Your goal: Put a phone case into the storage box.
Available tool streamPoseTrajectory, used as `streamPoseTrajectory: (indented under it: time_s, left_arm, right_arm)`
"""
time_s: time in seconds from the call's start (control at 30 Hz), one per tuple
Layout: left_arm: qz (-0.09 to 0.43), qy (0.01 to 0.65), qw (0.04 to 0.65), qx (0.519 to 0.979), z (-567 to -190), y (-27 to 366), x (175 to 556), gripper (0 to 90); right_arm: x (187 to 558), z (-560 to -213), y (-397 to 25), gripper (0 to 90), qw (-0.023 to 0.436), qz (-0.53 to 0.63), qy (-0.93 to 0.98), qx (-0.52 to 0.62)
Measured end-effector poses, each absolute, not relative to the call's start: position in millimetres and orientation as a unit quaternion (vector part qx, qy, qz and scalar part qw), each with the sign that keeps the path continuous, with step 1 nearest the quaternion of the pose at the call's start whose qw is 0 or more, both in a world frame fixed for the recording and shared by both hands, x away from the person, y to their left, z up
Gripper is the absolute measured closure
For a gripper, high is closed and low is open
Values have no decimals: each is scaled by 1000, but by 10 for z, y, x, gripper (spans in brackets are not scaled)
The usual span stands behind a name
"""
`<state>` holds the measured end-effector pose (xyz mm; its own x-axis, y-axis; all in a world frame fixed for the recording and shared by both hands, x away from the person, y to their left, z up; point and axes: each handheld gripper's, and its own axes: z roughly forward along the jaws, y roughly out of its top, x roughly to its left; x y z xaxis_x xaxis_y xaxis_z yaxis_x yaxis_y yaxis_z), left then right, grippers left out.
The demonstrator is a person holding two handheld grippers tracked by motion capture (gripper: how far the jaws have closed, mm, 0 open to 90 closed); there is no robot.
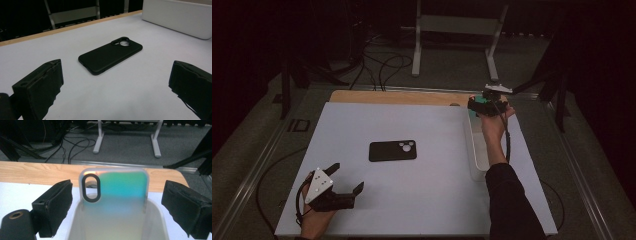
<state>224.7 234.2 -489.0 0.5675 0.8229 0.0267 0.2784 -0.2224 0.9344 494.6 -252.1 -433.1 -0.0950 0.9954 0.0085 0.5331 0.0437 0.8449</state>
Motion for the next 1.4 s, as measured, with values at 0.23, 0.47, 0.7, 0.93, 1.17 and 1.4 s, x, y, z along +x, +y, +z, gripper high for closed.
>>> streamPoseTrajectory:
  time_s: [0.23, 0.47, 0.7, 0.93, 1.17, 1.4]
  left_arm:
    - [273, 374, 496, 734, -4893, 2333, 2249, 0]
    - [273, 374, 496, 735, -4893, 2328, 2247, 0]
    - [273, 374, 496, 735, -4893, 2330, 2248, 0]
    - [272, 374, 494, 736, -4895, 2323, 2247, 0]
    - [271, 375, 495, 736, -4898, 2324, 2249, 0]
    - [269, 372, 491, 740, -4906, 2311, 2261, 0]
  right_arm:
    - [4861, -4245, -2537, 97, 311, 375, 652, 581]
    - [4754, -4164, -2463, 97, 301, 386, 675, 552]
    - [4599, -4105, -2369, 98, 288, 405, 692, 524]
    - [4420, -4108, -2260, 98, 277, 415, 709, 498]
    - [4250, -4066, -2186, 98, 267, 418, 727, 475]
    - [4010, -4055, -2148, 107, 266, 425, 743, 443]
